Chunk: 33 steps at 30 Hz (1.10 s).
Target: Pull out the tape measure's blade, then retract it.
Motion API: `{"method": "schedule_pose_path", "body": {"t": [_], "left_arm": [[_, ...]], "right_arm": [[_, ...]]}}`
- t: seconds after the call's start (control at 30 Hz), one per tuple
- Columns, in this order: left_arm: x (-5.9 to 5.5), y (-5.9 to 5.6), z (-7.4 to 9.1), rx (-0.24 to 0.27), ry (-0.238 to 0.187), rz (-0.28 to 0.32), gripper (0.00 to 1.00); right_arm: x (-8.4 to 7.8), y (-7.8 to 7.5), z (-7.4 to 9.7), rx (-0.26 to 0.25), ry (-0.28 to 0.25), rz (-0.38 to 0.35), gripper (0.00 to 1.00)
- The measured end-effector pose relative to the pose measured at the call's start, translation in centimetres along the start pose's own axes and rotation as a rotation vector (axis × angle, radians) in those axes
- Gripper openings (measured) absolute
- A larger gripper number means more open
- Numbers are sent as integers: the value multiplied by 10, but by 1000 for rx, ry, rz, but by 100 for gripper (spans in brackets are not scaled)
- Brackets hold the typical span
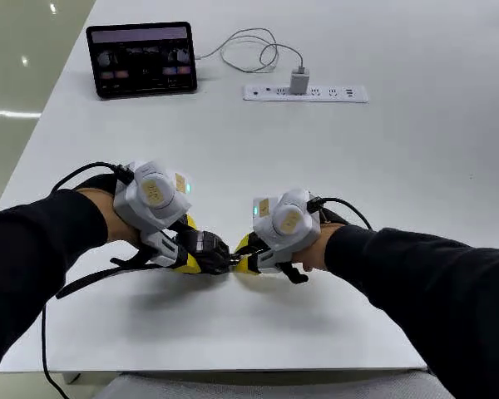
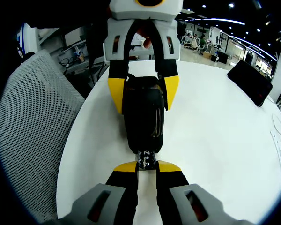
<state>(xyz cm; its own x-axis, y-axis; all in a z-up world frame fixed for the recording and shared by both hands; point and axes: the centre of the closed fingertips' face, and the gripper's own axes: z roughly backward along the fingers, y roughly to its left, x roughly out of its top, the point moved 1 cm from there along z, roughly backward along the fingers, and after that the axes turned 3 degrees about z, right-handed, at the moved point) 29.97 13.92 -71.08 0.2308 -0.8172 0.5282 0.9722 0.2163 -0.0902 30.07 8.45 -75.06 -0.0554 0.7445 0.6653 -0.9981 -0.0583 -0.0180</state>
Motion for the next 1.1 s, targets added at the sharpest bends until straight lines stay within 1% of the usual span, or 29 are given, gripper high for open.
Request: {"method": "schedule_pose_path", "body": {"t": [0.13, 0.43, 0.5, 0.63, 0.73, 0.9, 0.97, 1.1], "left_arm": [[0, 0, 0, 3, -4, 2, 32], [0, 0, 0, 4, -4, 1, 32], [0, 1, -1, 7, -4, 4, 32], [-1, 2, -1, 11, -8, 9, 32], [-1, 2, -1, 12, -12, 11, 32], [-1, 2, -1, 13, -14, 13, 32], [-2, 2, -1, 9, -17, 14, 32], [-1, 2, -1, 10, -32, 11, 32]], "right_arm": [[-2, 0, 2, -6, -2, 0, 9], [-4, 0, 3, -4, 6, 3, 10], [-3, 0, 2, -8, 11, 30, 10], [-3, -1, 3, 0, 11, 10, 11], [-3, -1, 2, 9, 15, -21, 12], [0, -1, -2, 7, 6, 0, 12], [0, 0, -2, 10, -2, -17, 11], [-1, 1, 0, 13, -14, -12, 10]]}}
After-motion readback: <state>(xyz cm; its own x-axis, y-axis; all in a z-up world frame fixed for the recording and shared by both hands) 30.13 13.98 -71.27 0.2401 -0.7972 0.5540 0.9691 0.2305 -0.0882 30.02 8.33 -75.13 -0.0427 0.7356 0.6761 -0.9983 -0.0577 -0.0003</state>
